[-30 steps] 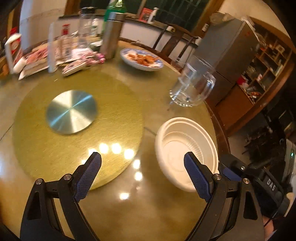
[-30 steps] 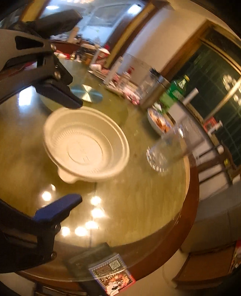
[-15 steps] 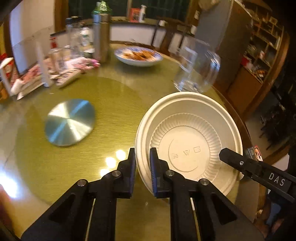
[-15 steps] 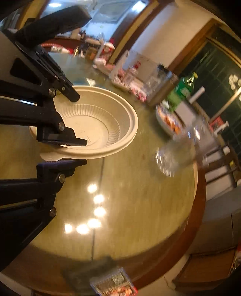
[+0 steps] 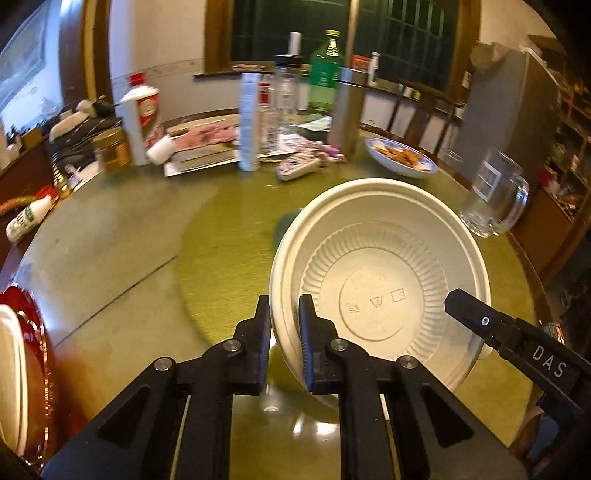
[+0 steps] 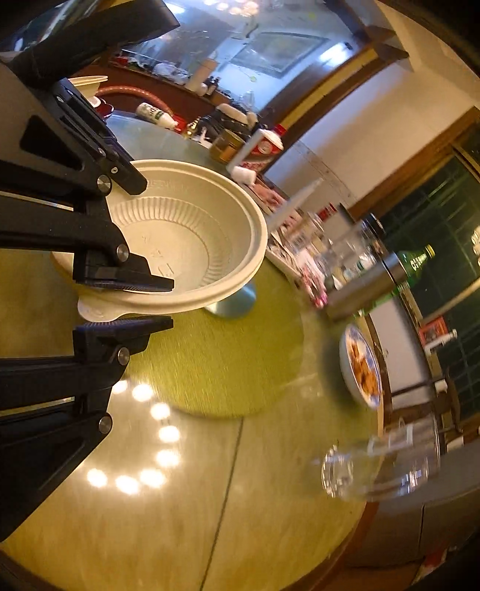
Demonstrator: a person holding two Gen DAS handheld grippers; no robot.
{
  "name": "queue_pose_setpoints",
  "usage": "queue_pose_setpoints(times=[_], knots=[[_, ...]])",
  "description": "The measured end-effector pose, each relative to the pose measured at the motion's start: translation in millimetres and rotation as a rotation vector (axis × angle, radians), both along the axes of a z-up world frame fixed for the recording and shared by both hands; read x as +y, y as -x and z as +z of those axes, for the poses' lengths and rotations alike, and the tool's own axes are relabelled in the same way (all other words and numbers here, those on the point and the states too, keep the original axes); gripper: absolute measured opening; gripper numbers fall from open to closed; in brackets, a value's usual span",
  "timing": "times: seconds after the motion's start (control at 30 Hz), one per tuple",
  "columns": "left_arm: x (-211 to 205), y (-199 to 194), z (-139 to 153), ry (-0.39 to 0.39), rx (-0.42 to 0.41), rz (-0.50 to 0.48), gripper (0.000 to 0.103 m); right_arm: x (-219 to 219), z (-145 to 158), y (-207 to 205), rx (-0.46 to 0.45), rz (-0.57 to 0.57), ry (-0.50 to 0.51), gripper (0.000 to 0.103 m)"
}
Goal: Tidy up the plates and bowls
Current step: 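Lift the white bowl tilted up with both grippers and hold it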
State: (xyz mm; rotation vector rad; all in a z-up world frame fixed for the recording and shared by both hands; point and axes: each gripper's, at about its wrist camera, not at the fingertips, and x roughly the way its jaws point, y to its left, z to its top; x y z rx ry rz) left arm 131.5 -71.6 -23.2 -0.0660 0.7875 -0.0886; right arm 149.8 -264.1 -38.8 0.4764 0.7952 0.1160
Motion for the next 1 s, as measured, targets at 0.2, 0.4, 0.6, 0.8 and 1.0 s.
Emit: queue_pose_setpoints(times=[0.2, 0.4, 0.6, 0.8, 1.0], knots=[[13.1, 0.6, -7.5, 0.013, -0.013, 0.023, 0.013, 24.6, -0.7, -0.9, -0.039, 0.017, 0.058, 0.013], [14.5, 3.2, -9.5, 0.019, -0.04, 0.017, 0.013, 28.1, -1.2, 3.1, -0.088, 0.014, 0.113, 0.013], [18.4, 10.5, -5.4, 0.018, -0.084, 0.028, 0.012, 40.6, 3.7, 11.3, -0.139, 0.031, 0.184, 0.013], [15.0, 9.8, -9.4, -0.005, -0.086, 0.022, 0.012, 39.5, -2.7, 13.3, -0.13, 0.031, 0.18, 0.013], [15.8, 10.9, -7.4, -0.001, -0.101, 0.027, 0.012, 41.9, -0.4, 17.2, -0.154, 0.026, 0.198, 0.013]])
